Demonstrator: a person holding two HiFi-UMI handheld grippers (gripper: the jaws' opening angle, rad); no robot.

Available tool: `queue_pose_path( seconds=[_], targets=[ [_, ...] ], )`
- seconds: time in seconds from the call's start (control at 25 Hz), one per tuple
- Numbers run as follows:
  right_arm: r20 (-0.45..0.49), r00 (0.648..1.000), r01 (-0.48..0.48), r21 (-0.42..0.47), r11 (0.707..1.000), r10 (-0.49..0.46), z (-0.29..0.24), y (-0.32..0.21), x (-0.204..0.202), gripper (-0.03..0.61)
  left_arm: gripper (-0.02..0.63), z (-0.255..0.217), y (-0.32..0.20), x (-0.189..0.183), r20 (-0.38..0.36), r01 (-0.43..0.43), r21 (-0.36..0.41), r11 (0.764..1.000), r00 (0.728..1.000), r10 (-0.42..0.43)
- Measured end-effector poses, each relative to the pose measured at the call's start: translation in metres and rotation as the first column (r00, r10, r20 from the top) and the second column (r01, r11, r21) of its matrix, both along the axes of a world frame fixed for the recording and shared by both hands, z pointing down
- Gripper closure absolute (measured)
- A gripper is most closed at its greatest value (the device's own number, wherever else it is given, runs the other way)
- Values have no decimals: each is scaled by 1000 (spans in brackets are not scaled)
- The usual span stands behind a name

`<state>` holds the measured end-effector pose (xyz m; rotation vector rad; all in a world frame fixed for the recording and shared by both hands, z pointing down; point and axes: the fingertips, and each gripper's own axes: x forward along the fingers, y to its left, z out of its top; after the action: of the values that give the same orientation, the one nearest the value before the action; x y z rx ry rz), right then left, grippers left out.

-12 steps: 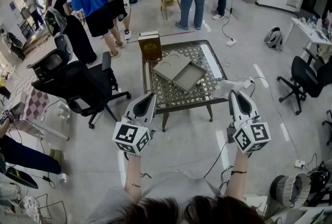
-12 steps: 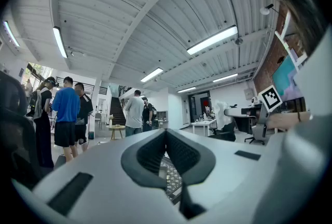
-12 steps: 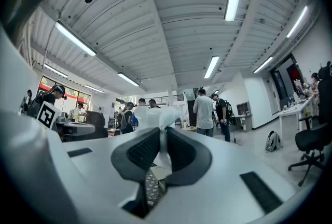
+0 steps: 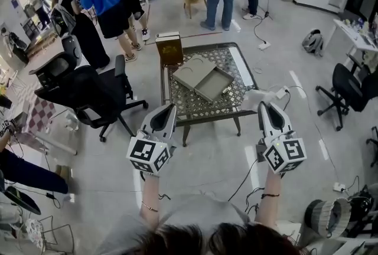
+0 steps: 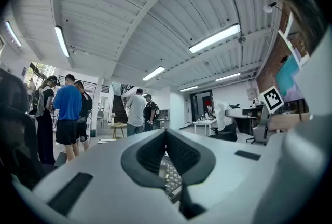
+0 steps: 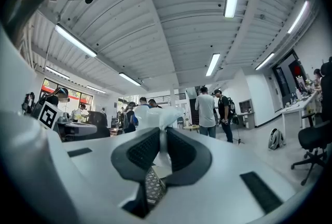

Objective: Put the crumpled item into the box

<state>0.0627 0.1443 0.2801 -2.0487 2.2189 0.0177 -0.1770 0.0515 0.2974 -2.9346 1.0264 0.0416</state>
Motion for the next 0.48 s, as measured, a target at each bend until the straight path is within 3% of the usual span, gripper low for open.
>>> queue_pose_path(
  seconds=[0.48],
  targets=[
    [40,998,46,-22,999,-45,15,-16,14,523,597,17,-1,17,14,33,-49,998,999,-32]
  ],
)
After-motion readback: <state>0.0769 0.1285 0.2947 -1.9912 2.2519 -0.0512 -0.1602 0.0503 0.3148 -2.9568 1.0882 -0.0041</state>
